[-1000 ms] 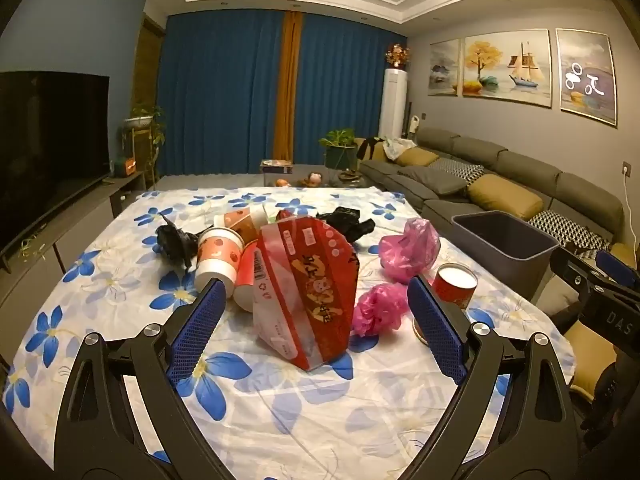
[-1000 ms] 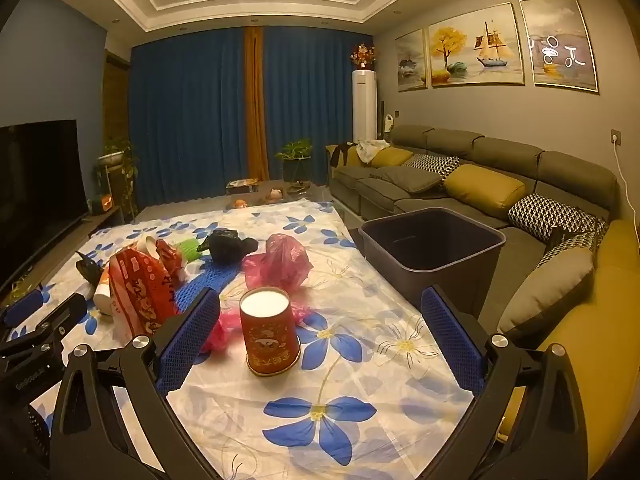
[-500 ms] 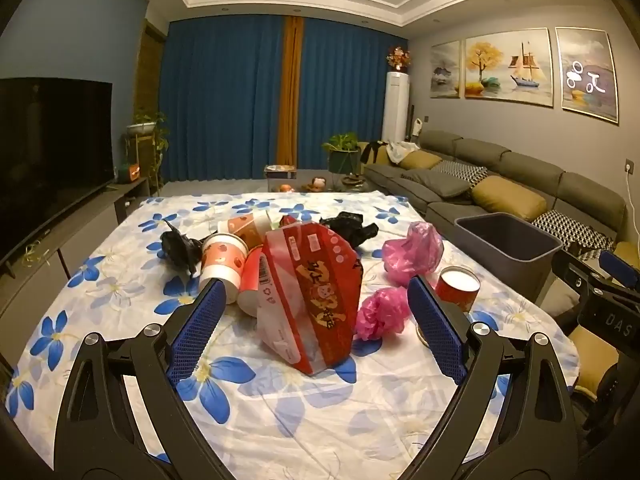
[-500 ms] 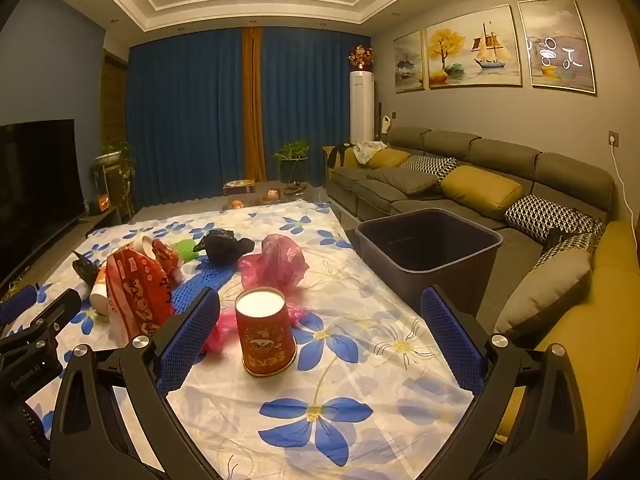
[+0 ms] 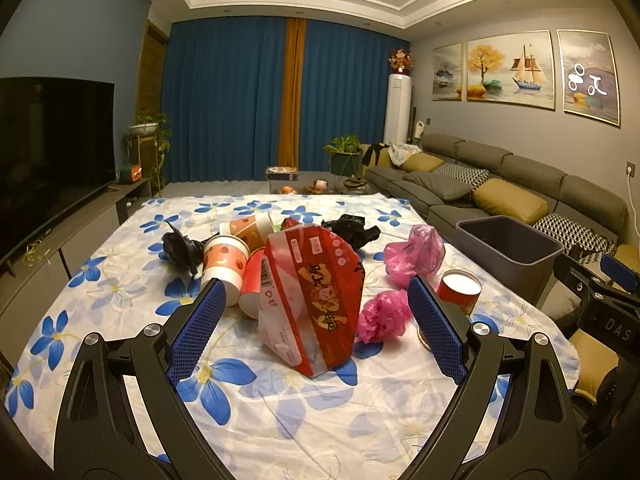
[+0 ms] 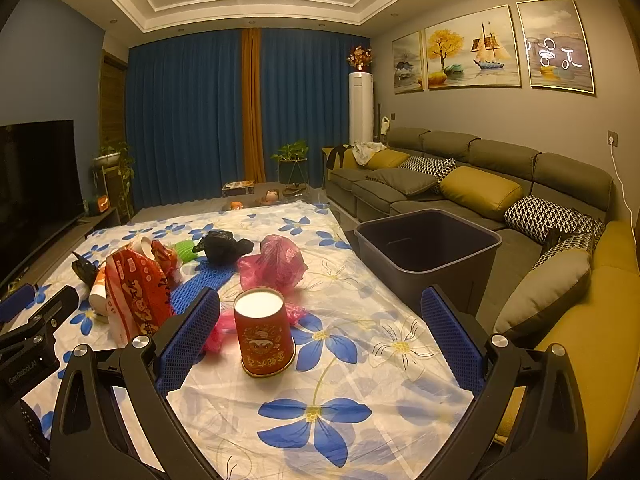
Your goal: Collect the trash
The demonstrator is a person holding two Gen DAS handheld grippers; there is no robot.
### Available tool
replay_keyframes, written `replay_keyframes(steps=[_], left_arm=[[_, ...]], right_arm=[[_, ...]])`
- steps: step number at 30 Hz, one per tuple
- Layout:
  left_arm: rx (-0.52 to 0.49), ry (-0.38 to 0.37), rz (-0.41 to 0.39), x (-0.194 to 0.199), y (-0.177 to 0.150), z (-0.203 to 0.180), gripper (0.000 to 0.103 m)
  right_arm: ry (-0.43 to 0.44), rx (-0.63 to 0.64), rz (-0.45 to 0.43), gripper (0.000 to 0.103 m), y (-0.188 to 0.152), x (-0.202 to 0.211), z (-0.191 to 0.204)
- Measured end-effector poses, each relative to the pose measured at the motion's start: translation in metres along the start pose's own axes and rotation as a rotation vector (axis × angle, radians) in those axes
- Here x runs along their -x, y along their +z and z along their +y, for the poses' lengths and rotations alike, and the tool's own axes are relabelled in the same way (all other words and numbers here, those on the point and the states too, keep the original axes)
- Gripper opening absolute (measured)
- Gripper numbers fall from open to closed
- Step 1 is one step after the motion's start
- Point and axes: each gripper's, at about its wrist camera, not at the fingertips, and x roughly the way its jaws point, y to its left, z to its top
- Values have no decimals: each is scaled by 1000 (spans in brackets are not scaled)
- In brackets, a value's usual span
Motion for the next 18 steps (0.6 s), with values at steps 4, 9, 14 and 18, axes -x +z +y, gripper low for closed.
replay_keyframes(steps=[4, 9, 14, 18], left_arm=[[1, -1, 0, 0, 0, 0, 91], [0, 0, -1, 0, 0, 1, 91], [-5, -2, 2, 0, 0, 1, 90], [-13, -5, 4, -1, 1, 1, 90]], right_arm=[[-2, 0, -1, 98, 0, 0, 0], [-2, -1, -3, 98, -1, 0, -1], [-4, -4, -4, 98, -1, -1, -3], [-5, -5, -5, 98, 0, -1, -3]])
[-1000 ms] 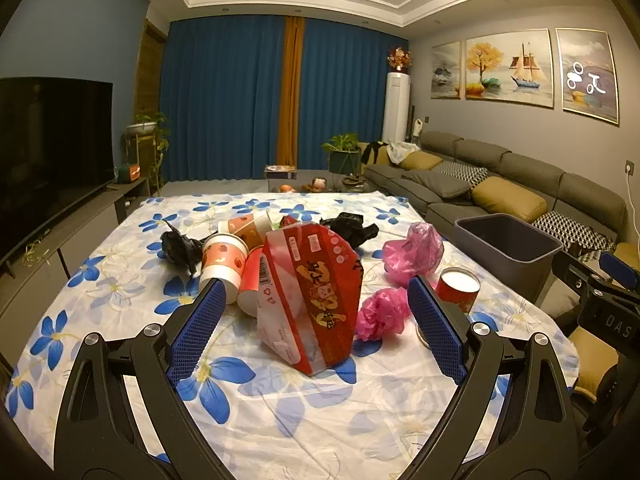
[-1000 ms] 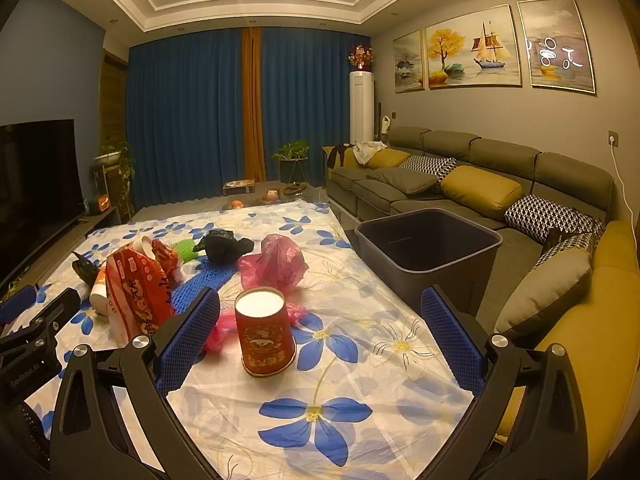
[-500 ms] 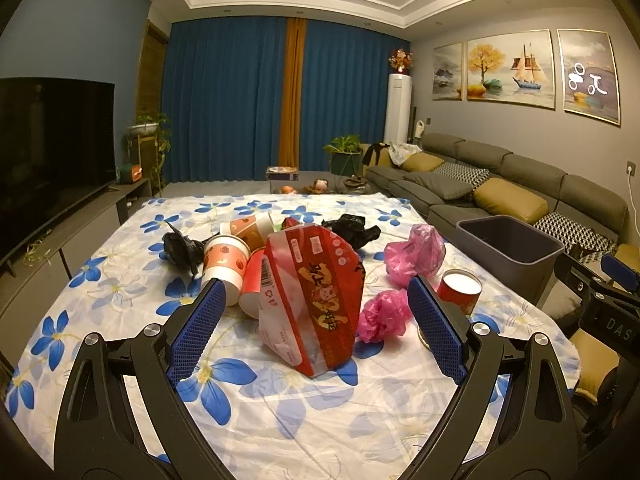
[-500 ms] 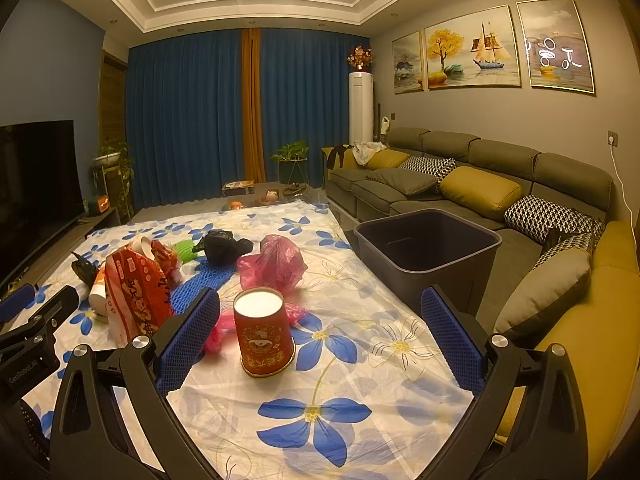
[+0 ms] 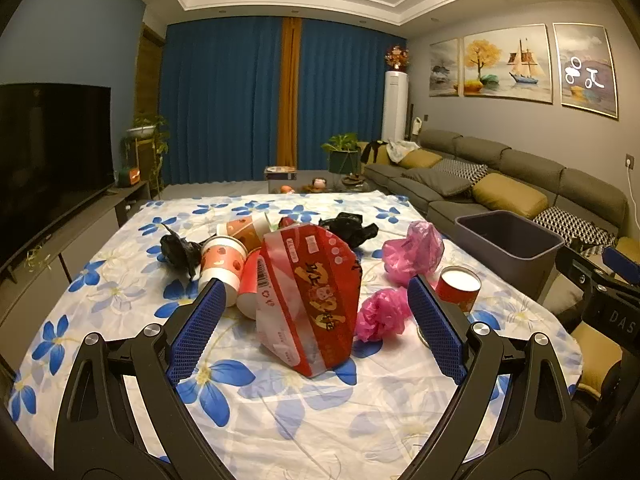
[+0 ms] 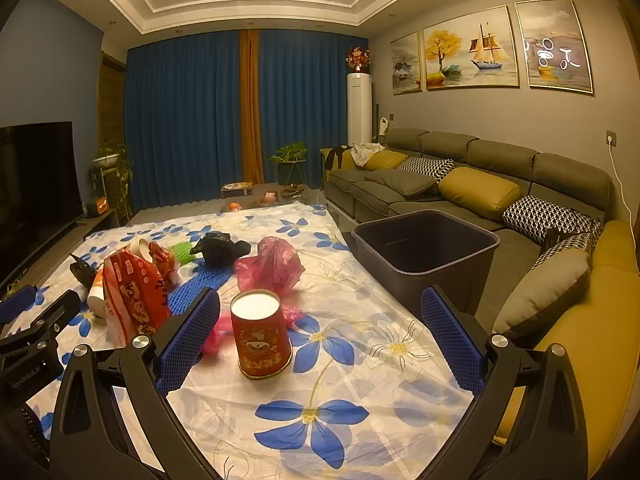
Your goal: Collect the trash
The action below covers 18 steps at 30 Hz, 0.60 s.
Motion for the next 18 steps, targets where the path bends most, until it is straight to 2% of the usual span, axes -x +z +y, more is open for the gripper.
replay_keyframes(steps=[13, 18], left_arm=[[-33, 14, -12, -4, -1, -7, 91], [-31, -3, -18, -3, 0, -8, 90]], right_arm=[[-3, -3, -3, 98, 1, 0, -1], [-6, -7, -5, 98, 3, -1, -3]])
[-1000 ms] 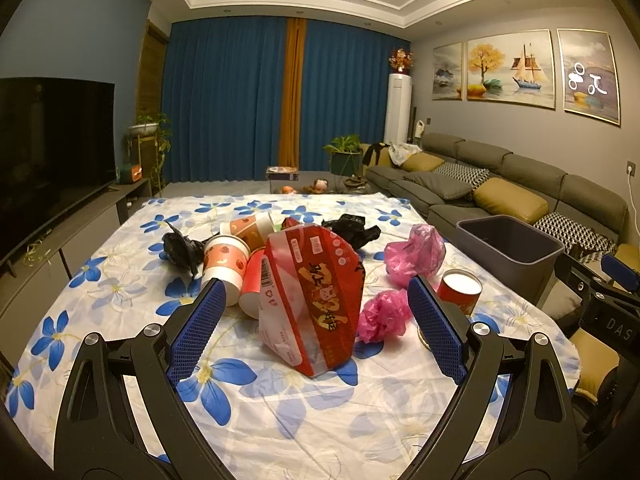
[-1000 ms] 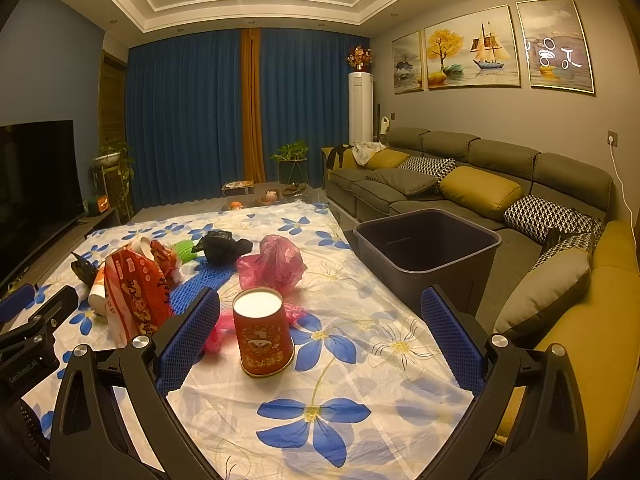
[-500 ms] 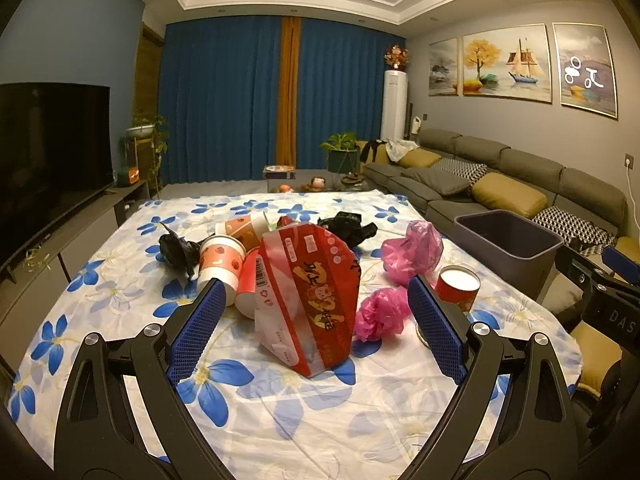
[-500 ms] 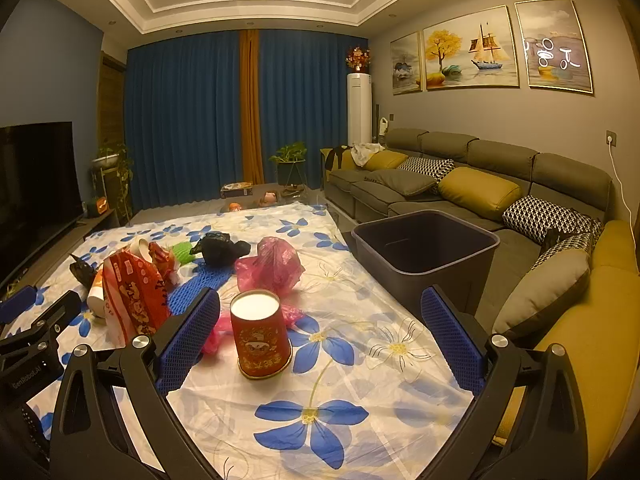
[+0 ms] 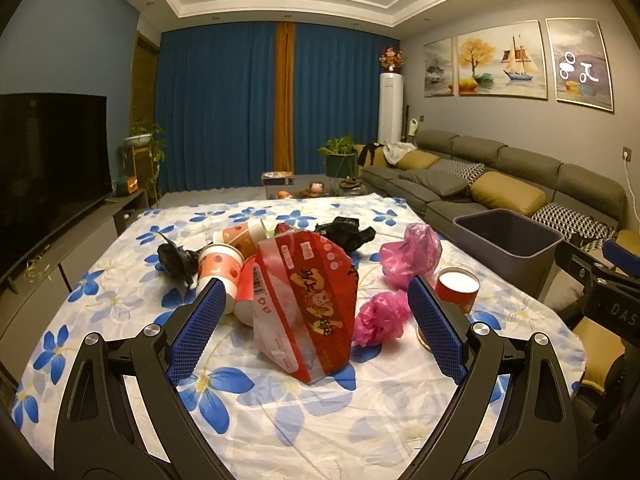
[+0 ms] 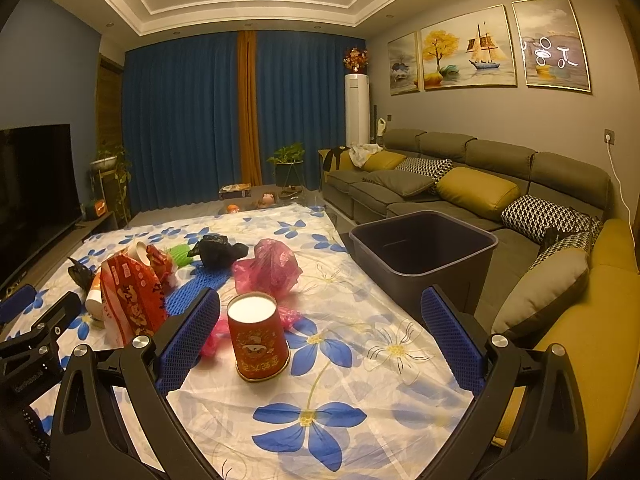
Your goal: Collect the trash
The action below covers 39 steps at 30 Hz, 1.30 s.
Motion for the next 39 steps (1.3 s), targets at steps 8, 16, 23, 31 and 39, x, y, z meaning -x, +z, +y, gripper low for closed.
replay_keyframes(steps=[8, 16, 23, 31, 39], left_arm=[[-8, -3, 14, -3, 0, -1, 91], [16, -32, 16, -4, -2, -1, 91], [22, -31, 16, -4, -3, -1, 91], [22, -27, 11, -4, -4, -2, 90], [27, -8, 10, -7, -6, -1, 90]], right_arm=[[1, -2, -1, 98, 0, 0, -1], [1, -3, -1, 98, 0, 0, -1], [2, -7, 1, 98, -1, -2, -2], [8, -15, 6, 98, -5, -4, -3], [20, -16, 18, 98, -10, -11, -2]])
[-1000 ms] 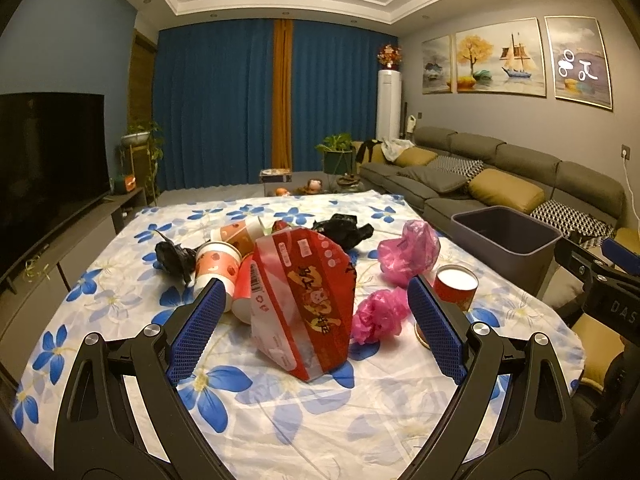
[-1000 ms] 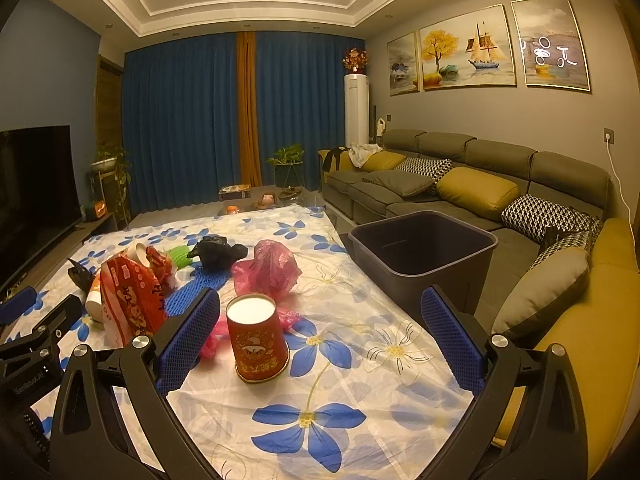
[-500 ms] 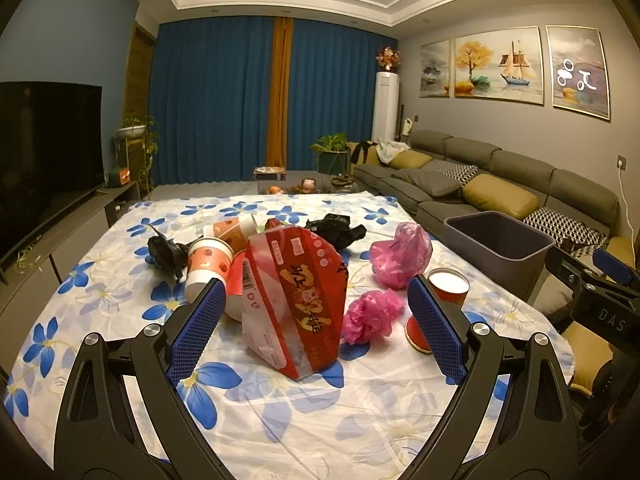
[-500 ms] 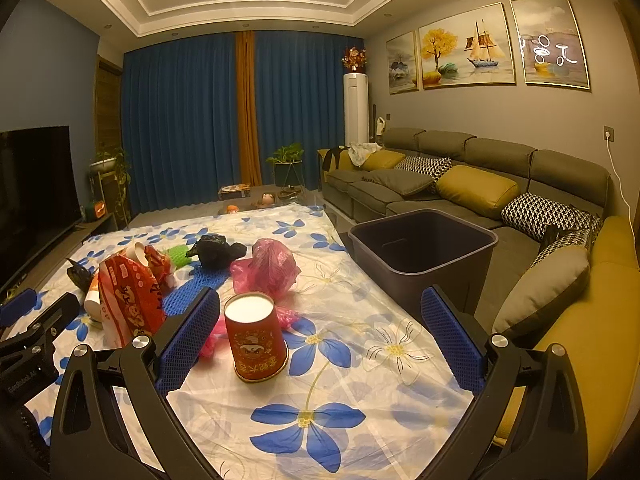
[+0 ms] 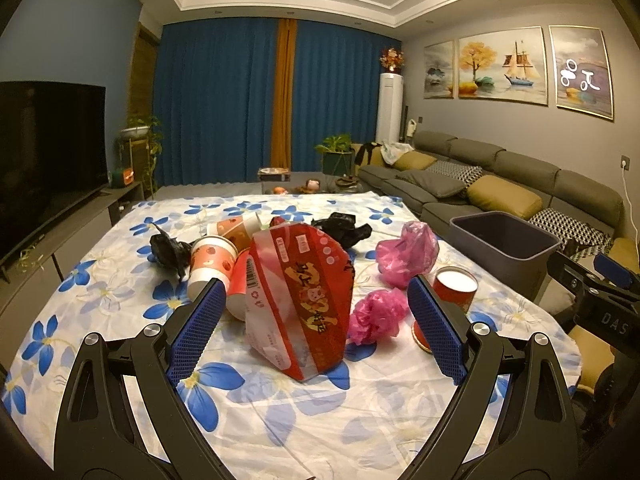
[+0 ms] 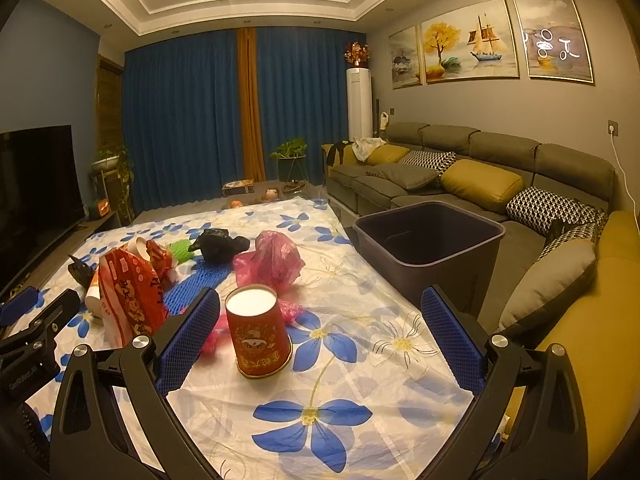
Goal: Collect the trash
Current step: 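Grasp the red-and-white snack bag with the left gripper while the right gripper grasps the pink plastic bag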
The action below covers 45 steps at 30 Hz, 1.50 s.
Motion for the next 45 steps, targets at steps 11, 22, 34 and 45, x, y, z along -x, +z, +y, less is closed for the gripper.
replay_keyframes(steps=[11, 22, 34, 45], left_arm=[[17, 14, 15, -20, -7, 9, 90], [55, 59, 11, -44, -2, 37, 90], [81, 0, 107, -109, 2, 52, 78], [92, -90, 182, -136, 1, 59, 19]], right_arm=[[44, 12, 26, 98, -8, -14, 9], [144, 68, 25, 98, -7, -30, 48], [161, 76, 45, 98, -7, -50, 61], [192, 99, 69, 92, -8, -59, 72]])
